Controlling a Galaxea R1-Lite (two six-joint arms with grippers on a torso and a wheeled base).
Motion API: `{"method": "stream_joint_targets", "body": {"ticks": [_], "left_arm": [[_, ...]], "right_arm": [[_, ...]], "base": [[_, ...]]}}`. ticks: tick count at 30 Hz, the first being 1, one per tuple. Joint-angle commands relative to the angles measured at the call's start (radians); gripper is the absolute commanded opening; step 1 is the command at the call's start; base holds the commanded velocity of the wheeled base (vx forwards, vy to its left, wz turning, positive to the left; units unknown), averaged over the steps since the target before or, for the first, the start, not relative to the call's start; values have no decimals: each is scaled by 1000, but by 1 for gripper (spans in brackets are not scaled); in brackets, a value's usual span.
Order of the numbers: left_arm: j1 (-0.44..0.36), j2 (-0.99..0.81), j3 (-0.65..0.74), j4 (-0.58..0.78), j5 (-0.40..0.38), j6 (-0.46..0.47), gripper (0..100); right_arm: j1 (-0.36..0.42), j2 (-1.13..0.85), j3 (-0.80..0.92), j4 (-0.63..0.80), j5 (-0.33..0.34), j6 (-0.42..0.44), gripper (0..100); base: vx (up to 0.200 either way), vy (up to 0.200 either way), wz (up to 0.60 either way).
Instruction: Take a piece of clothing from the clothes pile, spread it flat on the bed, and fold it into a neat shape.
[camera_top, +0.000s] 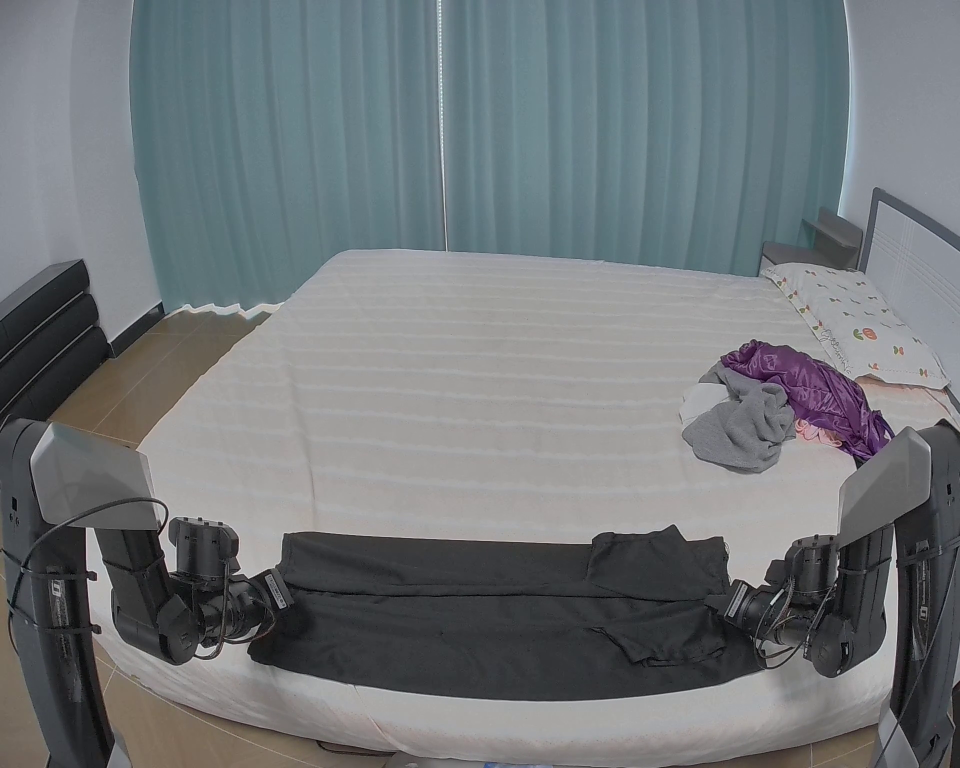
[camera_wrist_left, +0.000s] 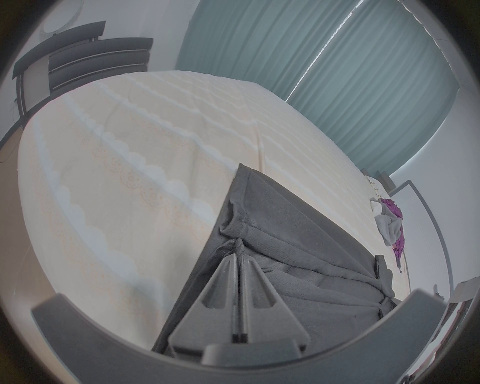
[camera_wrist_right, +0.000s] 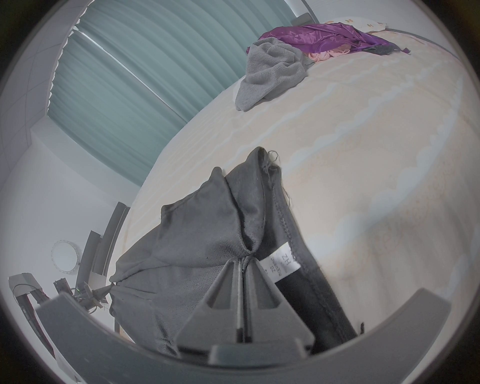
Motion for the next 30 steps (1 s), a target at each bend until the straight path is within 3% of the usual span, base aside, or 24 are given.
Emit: {"method": "stream_joint_targets", "body": {"ticks": [1, 16, 17, 18, 24, 30], "left_arm": [[3, 10, -4, 0, 17, 0, 0], [1, 22, -15, 0, 43, 0, 0], [1, 22, -15, 0, 43, 0, 100], [1, 22, -15, 0, 43, 0, 100], [6, -1, 4, 0, 42, -8, 100], [35, -79, 39, 0, 23, -17, 100]], "right_arm": [[-14, 2, -11, -16, -1, 4, 0], [-25, 5, -11, -16, 2, 5, 0], [-25, 5, -11, -16, 2, 5, 0], [-25, 5, -11, -16, 2, 5, 100], [-34, -54, 7, -14, 4, 22, 100], [-69, -118, 24, -14, 4, 91, 100]], "base": [[0, 0, 0], [0, 0, 0], [0, 0, 0], [0, 0, 0], [0, 0, 0], [0, 0, 0]]}}
